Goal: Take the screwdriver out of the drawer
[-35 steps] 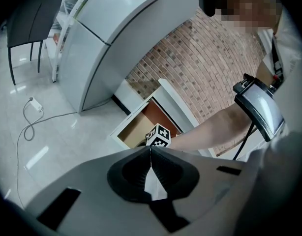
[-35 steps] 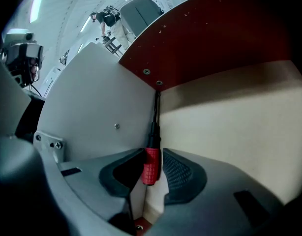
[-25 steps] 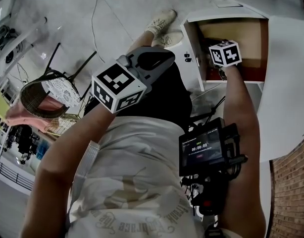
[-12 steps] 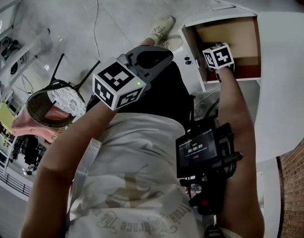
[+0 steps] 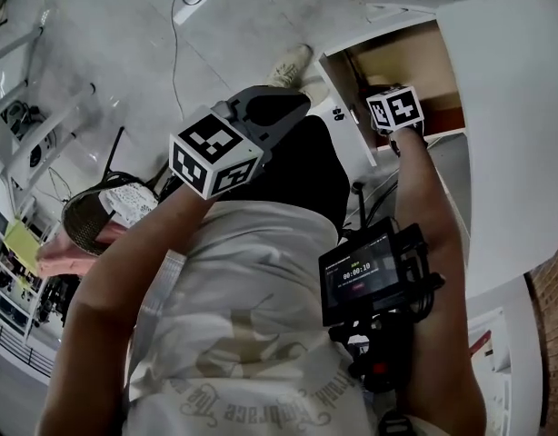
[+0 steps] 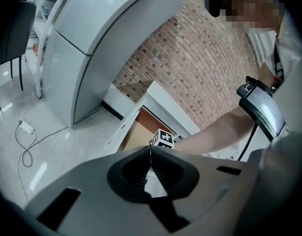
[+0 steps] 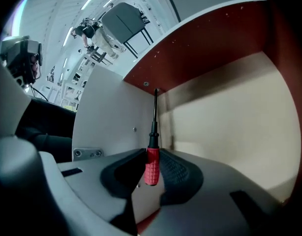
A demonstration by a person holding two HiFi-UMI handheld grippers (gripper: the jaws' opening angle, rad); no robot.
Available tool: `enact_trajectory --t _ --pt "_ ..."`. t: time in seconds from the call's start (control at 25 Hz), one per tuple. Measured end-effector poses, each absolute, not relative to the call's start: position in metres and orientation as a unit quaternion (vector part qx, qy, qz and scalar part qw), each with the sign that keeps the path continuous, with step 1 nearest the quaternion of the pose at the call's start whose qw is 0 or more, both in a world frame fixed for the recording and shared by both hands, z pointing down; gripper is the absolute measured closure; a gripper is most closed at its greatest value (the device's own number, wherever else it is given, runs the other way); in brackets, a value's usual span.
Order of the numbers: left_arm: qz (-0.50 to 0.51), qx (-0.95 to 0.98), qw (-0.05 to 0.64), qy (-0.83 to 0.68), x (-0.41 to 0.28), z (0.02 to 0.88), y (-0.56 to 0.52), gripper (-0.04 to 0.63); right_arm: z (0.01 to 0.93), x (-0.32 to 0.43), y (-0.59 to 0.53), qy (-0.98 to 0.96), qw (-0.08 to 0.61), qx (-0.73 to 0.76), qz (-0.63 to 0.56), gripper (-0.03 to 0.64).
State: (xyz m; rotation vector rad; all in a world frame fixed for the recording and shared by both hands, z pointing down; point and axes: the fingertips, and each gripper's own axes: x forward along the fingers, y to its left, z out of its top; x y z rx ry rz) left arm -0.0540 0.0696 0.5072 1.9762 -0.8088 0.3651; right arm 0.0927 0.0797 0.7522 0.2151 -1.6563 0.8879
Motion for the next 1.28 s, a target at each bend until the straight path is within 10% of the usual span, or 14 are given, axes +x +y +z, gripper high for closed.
enact_trajectory --t 1.28 --pt "0.164 0.871 0.384 -0.260 -0.045 0.429 0.001 0.572 0.609 0.106 0.081 -0.760 0.477 0.254 0.361 0.520"
